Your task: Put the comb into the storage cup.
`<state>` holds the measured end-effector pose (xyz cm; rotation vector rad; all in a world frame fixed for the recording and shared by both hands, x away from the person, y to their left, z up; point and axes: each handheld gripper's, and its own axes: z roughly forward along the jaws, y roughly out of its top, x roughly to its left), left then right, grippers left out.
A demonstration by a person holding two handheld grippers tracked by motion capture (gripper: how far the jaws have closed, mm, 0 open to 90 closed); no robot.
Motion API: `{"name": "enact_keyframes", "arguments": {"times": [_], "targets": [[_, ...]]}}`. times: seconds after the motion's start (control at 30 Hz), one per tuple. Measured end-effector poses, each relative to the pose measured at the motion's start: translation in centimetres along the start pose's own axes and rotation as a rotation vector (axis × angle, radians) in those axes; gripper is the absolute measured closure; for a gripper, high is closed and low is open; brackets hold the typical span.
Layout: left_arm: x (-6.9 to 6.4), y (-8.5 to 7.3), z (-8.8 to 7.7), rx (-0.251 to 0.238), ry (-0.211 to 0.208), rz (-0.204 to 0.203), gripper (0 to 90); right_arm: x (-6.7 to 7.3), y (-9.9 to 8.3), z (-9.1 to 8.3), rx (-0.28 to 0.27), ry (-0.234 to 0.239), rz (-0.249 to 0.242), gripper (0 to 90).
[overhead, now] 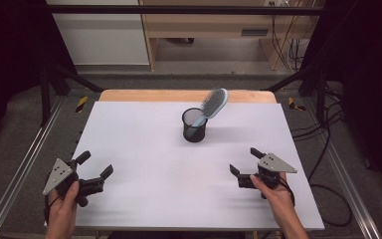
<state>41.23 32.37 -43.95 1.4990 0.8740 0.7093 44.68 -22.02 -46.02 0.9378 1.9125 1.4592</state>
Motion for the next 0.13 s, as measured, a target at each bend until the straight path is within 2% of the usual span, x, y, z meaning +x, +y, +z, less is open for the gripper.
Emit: {"name": "enact_keyframes", "arguments": {"times": [0.13], "targets": [[-0.12, -0.05, 0.1, 0.002, -0.005, 0.002, 1.5, 0.28, 0.01, 0.0, -0.007, 0.014, -0.003, 3.9]]}}
